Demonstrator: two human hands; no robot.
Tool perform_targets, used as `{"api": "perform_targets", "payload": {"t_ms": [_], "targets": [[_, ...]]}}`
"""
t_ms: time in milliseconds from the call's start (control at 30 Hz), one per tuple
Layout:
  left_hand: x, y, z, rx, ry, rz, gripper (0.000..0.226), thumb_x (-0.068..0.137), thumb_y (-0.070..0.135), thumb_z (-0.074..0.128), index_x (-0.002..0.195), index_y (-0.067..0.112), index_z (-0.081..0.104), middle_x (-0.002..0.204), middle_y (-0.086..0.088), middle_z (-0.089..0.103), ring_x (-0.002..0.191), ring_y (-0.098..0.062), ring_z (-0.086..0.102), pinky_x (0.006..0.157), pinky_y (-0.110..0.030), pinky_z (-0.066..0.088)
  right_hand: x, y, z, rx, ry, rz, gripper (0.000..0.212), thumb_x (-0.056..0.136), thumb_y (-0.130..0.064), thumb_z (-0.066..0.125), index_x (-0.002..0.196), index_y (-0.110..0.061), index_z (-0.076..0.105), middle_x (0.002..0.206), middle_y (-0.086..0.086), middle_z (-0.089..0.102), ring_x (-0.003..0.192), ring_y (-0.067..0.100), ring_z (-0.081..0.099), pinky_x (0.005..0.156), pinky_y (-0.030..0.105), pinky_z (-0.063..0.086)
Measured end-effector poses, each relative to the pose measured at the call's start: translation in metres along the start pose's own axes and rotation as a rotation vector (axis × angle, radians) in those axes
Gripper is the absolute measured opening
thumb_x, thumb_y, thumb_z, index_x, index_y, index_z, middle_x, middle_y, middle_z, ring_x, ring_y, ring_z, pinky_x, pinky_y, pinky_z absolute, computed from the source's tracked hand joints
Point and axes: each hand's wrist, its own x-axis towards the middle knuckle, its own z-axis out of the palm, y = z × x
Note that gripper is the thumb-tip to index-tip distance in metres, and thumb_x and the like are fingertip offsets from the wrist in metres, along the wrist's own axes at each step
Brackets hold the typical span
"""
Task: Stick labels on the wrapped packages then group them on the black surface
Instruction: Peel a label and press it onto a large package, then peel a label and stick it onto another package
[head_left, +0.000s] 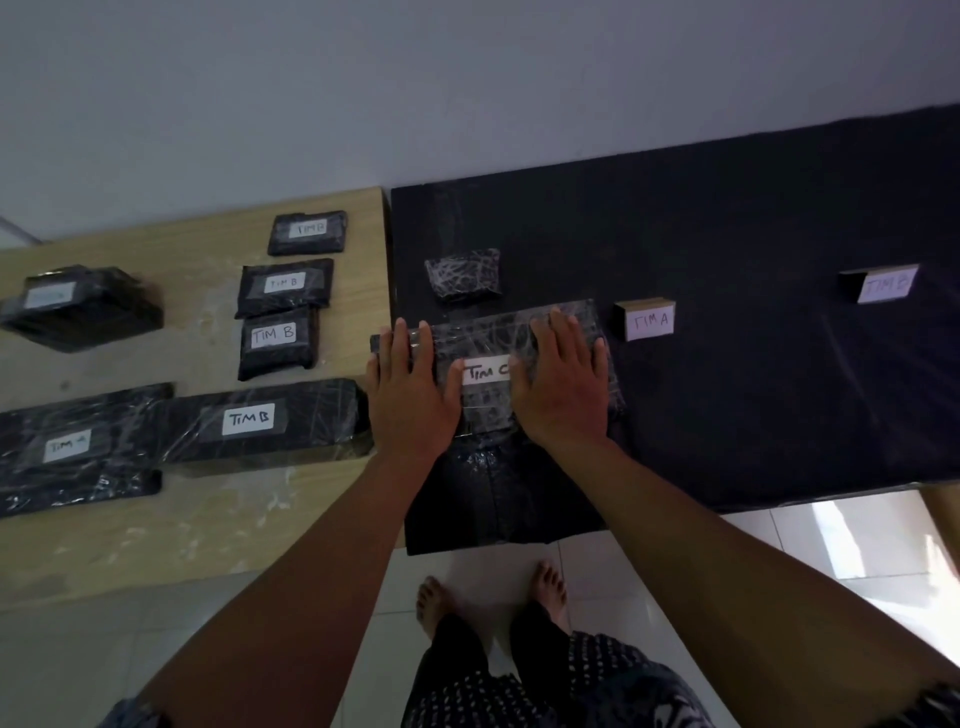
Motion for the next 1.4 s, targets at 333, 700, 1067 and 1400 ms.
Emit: {"api": "perform_targets", "payload": {"t_ms": [333,700,1067,1400], "targets": [[-0.007,-0.023,-0.031,-0.099,-0.070,0.180,0.056,0.099,0.035,0.031,0.148,0.010,0.039,0.157,-0.014,0.030,0.148,-0.032,0.020,0.118,-0.053,0.020,-0.005,-0.011,-0.010,-0.024,-0.019,-0.072,0.051,0.103,-0.026,0.035,0.153,-0.018,0.029,0.166,0.005,0.014,0.154,0.021,0.001,0.123,0.048,-0.004],[-0.019,-0.122,-0.108,-0.108,0.167,0.142,0.048,0.094,0.034,0.048,0.135,0.010,0.056,0.142,-0.014,0.051,0.133,-0.032,0.047,0.104,-0.051,0.043,-0.023,-0.147,0.002,0.110,-0.032,-0.449,0.053,0.098,-0.037,0.034,0.146,-0.018,0.046,0.156,0.008,0.039,0.150,0.025,0.023,0.122,0.051,0.017],[-0.082,-0.292,-0.200,-0.015,0.300,-0.042,0.046,0.093,0.031,0.052,0.134,0.010,0.055,0.141,-0.016,0.051,0.130,-0.034,0.048,0.105,-0.053,0.042,-0.078,-0.308,0.056,0.186,-0.116,-0.646,0.048,0.101,-0.031,0.046,0.147,-0.017,0.044,0.155,0.010,0.040,0.147,0.026,0.029,0.120,0.049,0.025],[-0.128,-0.428,-0.242,0.006,0.339,-0.161,0.048,0.094,0.036,0.049,0.134,0.011,0.056,0.141,-0.014,0.052,0.127,-0.034,0.051,0.100,-0.052,0.046,-0.123,-0.428,0.114,0.203,-0.225,-0.739,0.048,0.099,-0.031,0.047,0.143,-0.013,0.049,0.149,0.014,0.047,0.140,0.030,0.040,0.114,0.050,0.033]]}}
